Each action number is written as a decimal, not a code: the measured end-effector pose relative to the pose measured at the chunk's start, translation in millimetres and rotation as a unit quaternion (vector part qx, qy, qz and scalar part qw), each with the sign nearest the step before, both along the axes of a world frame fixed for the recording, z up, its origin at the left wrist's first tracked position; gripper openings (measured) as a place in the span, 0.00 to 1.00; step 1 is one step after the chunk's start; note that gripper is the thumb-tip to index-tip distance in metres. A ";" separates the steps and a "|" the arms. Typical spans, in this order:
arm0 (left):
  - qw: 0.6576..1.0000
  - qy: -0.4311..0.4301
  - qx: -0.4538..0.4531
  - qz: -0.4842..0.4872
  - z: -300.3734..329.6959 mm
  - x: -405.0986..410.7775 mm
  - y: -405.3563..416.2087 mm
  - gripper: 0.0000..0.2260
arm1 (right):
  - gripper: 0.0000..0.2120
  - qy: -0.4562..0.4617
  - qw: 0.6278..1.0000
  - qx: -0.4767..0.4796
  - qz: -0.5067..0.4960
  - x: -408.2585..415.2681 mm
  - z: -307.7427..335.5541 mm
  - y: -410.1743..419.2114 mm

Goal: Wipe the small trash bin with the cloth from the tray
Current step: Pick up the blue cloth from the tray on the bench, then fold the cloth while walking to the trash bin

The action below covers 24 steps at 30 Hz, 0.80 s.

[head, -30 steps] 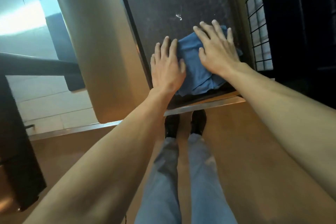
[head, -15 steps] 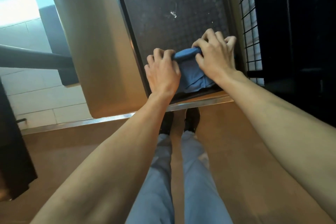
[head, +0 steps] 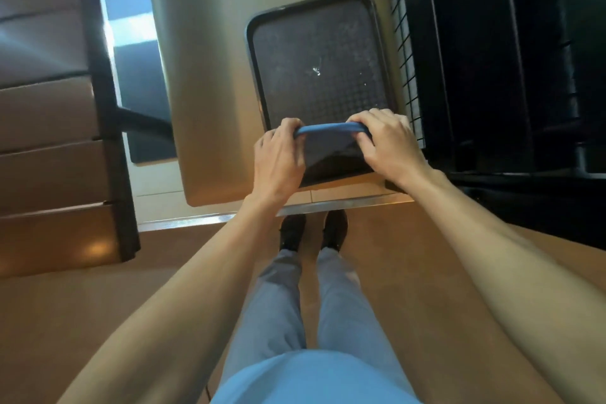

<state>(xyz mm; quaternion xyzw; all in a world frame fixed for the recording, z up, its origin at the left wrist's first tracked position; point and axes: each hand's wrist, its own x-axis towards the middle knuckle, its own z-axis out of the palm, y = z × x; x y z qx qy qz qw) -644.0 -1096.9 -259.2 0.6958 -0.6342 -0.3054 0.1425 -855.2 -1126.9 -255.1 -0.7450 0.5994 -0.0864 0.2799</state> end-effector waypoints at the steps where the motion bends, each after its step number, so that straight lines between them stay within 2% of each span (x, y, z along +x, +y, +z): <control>1: 1.000 0.022 -0.012 0.005 11.5 3.6 2.7 0.08 | 0.10 -0.026 1.000 0.001 0.001 -0.4 12.4 1.2; 5: 0.994 0.094 -0.053 0.036 61.5 16.7 10.7 0.07 | 0.08 -0.124 0.992 0.016 -0.004 2.9 70.8 5.6; 10: 0.982 0.133 -0.121 0.057 134.9 27.6 19.3 0.07 | 0.07 -0.174 0.984 -0.023 0.003 17.0 143.3 3.7; 14: 0.968 0.173 -0.141 0.118 187.6 38.7 22.4 0.08 | 0.08 -0.199 0.979 -0.033 0.026 29.2 194.5 4.1; 21: 0.922 0.279 -0.192 0.187 256.9 50.1 35.9 0.09 | 0.08 -0.268 0.961 -0.062 0.034 48.9 266.5 9.5; 24: 0.892 0.334 -0.207 0.221 279.6 52.0 43.5 0.09 | 0.08 -0.304 0.950 -0.057 0.037 57.1 285.5 10.5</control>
